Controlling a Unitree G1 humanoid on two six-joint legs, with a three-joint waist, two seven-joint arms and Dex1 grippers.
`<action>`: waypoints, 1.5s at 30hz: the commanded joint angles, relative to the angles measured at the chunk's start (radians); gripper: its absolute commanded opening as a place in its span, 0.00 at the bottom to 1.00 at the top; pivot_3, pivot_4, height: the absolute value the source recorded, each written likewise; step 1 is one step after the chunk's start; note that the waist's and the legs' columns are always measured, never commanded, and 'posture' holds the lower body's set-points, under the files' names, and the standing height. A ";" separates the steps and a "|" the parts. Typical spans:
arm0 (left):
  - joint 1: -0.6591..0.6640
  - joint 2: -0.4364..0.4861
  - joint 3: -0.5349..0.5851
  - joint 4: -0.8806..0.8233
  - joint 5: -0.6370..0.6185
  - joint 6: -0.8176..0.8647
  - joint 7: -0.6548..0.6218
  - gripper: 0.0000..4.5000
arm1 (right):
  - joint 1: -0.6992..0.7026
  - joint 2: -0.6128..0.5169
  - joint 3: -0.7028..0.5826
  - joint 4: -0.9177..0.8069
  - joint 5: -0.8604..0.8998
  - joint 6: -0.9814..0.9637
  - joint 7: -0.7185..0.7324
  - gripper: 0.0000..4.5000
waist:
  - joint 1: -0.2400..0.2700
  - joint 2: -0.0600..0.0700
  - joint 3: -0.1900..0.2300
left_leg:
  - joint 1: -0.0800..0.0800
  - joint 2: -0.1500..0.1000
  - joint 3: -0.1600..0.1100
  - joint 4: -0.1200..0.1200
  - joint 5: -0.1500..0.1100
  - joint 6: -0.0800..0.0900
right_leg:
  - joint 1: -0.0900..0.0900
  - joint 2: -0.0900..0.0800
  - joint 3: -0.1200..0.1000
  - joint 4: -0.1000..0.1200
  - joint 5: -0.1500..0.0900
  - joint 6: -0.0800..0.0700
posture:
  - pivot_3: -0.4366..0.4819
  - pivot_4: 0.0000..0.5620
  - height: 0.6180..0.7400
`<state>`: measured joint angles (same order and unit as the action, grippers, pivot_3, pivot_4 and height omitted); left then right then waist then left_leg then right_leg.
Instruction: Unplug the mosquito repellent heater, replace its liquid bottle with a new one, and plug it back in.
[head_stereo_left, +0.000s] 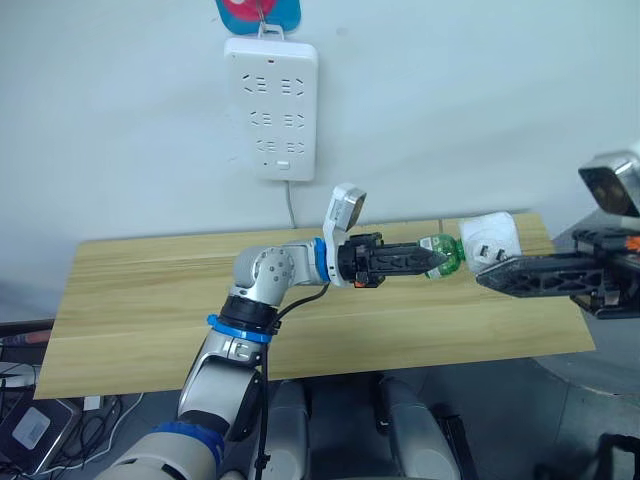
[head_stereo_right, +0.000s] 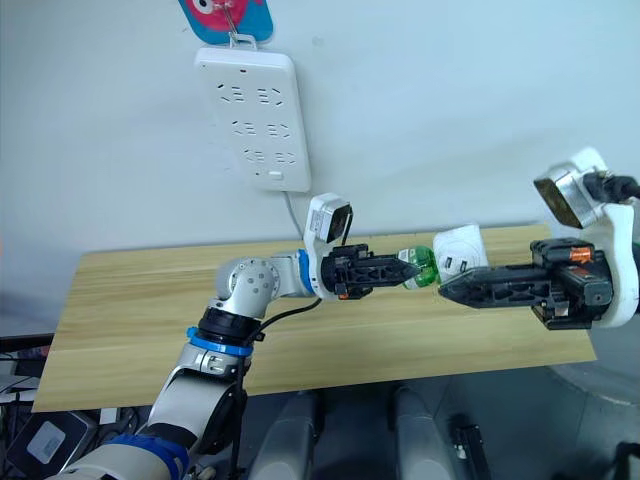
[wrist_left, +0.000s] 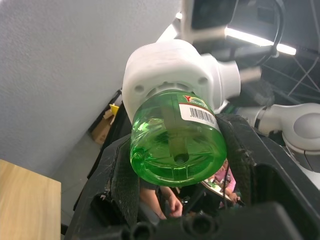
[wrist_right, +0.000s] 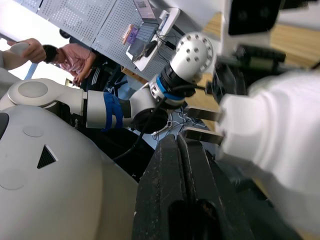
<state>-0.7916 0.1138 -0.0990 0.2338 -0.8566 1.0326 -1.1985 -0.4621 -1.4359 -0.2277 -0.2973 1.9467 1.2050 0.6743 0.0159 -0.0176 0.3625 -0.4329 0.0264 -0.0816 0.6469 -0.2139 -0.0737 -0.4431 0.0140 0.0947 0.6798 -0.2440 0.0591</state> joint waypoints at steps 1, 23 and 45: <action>0.000 -0.004 -0.012 -0.026 0.000 -0.022 -0.033 0.51 | -0.079 0.004 0.038 0.028 0.026 -0.003 -0.021 0.01 | 0.000 0.000 0.000 | 0.000 0.000 0.000 0.000 0.000 0.000 | 0.000 0.000 0.000 0.000 0.000 0.000 | 0.58 0.56 1.00; 0.025 0.034 -0.039 -0.103 -0.033 0.021 -0.075 0.51 | -0.228 0.202 0.210 0.229 -0.052 0.057 -0.473 0.01 | -0.015 0.000 0.000 | -0.001 0.000 0.000 -0.001 0.000 0.000 | -0.001 0.000 0.000 0.000 0.003 -0.004 | 0.60 0.58 1.00; 0.003 -0.015 -0.038 0.013 0.084 -0.104 0.008 0.51 | 0.020 0.110 0.042 -0.031 0.026 0.006 -0.192 0.01 | -0.016 0.000 0.000 | -0.001 0.000 0.000 0.000 0.000 0.000 | -0.001 0.000 0.000 0.000 0.000 0.000 | 0.59 0.57 1.00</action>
<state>-0.7994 0.1022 -0.1036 0.2798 -0.7917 0.9305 -1.1804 -0.4181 -1.3048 -0.1386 -0.3108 1.9373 1.2446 0.4352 -0.0001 -0.0177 0.3625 -0.4337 0.0263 -0.0816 0.6467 -0.2139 -0.0734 -0.4438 0.0138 0.0949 0.6797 -0.2439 0.0589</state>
